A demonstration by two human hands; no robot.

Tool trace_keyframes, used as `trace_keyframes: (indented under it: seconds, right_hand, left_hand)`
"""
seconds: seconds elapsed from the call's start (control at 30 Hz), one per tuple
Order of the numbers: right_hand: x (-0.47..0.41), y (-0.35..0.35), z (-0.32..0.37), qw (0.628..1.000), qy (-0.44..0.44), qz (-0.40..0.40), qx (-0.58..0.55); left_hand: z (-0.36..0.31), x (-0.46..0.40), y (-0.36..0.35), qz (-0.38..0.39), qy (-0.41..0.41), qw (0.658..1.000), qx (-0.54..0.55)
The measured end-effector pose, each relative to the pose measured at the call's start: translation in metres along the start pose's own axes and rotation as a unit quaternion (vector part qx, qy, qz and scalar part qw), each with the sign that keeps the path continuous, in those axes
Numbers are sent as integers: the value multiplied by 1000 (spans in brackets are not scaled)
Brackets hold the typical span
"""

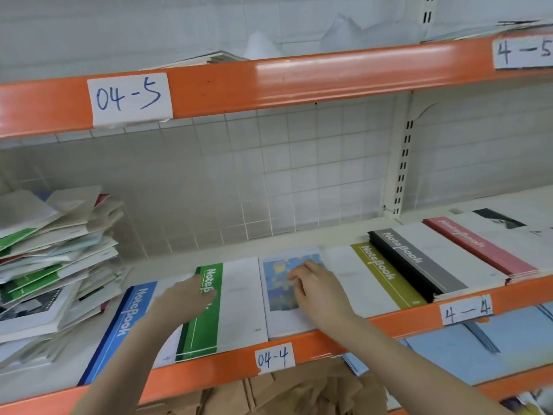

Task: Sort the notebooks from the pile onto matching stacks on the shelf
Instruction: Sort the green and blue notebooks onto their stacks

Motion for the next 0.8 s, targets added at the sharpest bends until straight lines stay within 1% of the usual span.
trace_keyframes:
  seconds: [0.07,0.17,0.2,0.37,0.47,0.53,0.73,0.8]
  right_hand:
    - [3,-1,-4,1000,-3,-25,11]
    - [8,-6,-7,1000,-4,-2,30]
    - [9,-8,-7,1000,-3,4,31]
    - [8,-10,-12,1000,-8,7,18]
    - [8,-11,-17,1000,-1,9,1]
    - [8,-12,-18,1000,6,4,2]
    - [9,-11,-14,1000,8,20,10]
    - [10,-7,-11,998,35,54,2]
  left_hand:
    - [-12,-16,12,-24,-26,999,21]
    - [-33,-42,13,-44,-61,992,96]
    - [-38,-49,10,-57,-68,990,107]
    - [-51,-58,-17,-81,-73,992,60]
    - [-47,-55,-27,-133,-84,985,68]
    - [-46,-56,-30,-152,-93,982,65]
    - [-52,-58,-35,-161,-86,983,8]
    - [-52,-59,-36,-165,-85,983,-2]
Point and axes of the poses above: each hand's wrist, its own x-axis away from the middle knuckle, its own y-axis out of the back of the hand, z = x × y, the point moved 3 cm from there along -x, towards the middle knuckle, and after that the axes turned 8 degrees about y, right-handed, at the moved point
